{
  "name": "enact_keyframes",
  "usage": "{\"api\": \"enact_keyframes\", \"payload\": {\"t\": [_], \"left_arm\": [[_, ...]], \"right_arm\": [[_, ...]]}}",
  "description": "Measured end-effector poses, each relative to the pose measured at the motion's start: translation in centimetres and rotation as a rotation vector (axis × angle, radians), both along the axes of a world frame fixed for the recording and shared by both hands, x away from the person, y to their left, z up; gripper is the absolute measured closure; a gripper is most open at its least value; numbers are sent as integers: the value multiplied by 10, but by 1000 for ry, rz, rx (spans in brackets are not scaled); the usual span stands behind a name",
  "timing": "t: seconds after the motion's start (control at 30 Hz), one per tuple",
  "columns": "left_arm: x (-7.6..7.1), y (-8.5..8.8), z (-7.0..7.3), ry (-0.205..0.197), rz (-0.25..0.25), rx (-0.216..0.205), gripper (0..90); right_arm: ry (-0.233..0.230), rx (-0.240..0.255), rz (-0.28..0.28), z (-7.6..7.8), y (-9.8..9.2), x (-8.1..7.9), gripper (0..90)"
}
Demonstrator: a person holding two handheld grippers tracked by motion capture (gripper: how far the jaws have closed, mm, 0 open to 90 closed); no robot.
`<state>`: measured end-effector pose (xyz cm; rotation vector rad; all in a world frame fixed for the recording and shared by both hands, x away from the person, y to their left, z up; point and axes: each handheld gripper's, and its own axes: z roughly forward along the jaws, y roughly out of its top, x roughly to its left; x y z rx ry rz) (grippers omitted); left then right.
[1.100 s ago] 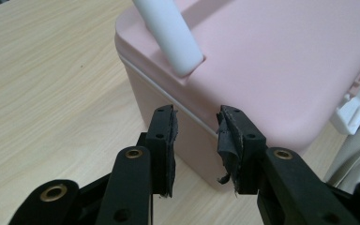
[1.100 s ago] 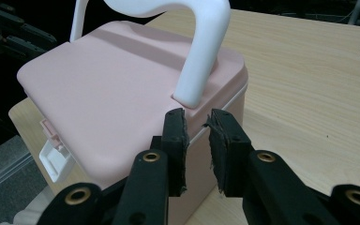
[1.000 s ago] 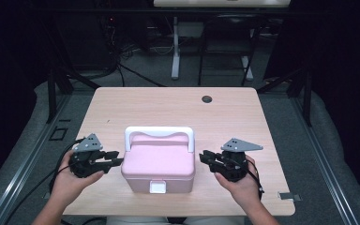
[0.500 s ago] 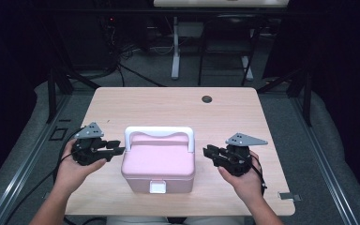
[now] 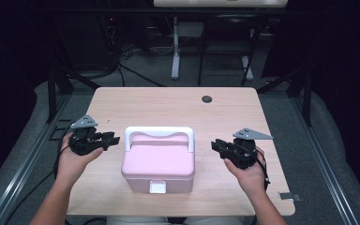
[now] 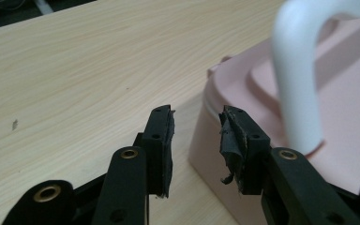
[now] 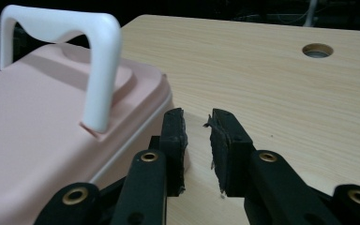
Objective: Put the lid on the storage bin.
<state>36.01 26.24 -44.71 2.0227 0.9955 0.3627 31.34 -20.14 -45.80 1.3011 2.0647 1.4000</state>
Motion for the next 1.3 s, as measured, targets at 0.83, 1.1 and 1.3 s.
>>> {"api": "enact_keyframes", "payload": {"t": [0.83,1.1,1.3], "left_arm": [[12,27,-52,42,125,4,598],[12,25,-67,52,133,44,593],[11,20,-76,62,119,68,593]], "right_arm": [[45,-66,-129,-48,-32,14,719],[47,-87,-127,-59,-30,14,713],[52,-96,-128,-67,-28,14,704]]}}
